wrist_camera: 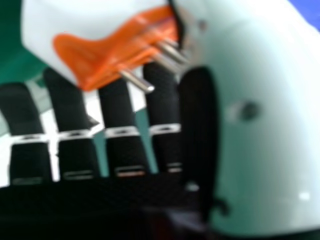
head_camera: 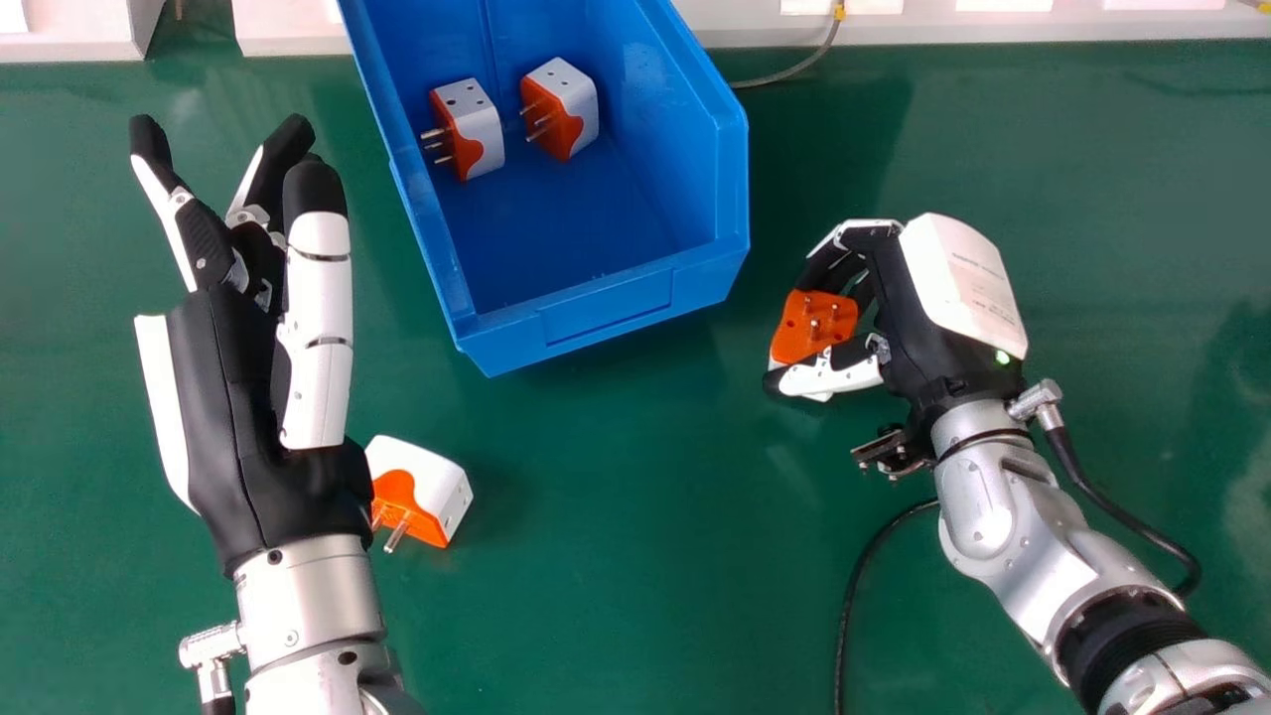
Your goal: Pick all objects and put in blue box
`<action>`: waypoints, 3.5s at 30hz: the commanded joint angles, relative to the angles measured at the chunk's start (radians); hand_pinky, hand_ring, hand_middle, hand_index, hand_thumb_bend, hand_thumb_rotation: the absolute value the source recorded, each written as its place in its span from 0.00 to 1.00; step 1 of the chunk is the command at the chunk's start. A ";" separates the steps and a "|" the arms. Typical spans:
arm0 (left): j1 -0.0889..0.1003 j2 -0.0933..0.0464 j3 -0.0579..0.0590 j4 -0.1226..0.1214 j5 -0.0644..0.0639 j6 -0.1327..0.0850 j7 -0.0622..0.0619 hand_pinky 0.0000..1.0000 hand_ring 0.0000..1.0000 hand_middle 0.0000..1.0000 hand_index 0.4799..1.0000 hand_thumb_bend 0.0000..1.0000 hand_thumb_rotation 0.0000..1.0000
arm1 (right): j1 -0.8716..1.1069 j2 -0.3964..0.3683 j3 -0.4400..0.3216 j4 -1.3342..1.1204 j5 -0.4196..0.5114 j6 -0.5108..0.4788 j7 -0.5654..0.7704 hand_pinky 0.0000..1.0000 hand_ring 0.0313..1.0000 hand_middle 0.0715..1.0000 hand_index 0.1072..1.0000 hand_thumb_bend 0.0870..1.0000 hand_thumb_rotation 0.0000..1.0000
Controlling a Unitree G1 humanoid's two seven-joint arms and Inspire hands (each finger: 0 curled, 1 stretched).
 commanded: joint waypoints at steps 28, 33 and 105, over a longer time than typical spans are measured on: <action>-0.002 -0.052 -0.007 -0.017 0.016 -0.011 0.000 0.85 0.87 0.86 0.69 0.56 0.70 | 0.241 0.030 -0.080 -0.978 -0.151 0.069 -0.131 0.32 0.37 0.45 0.46 0.45 0.00; 0.002 -0.052 -0.003 -0.017 0.018 -0.013 0.002 0.86 0.88 0.87 0.70 0.55 0.72 | 0.236 0.054 -0.040 -0.950 -0.130 -0.010 -0.115 0.31 0.39 0.47 0.46 0.45 0.00; 0.019 -0.058 -0.015 -0.037 0.022 -0.010 0.005 0.85 0.87 0.86 0.69 0.57 0.71 | 0.490 0.062 0.027 -1.154 0.163 0.155 0.260 0.81 0.96 1.00 1.00 0.84 0.28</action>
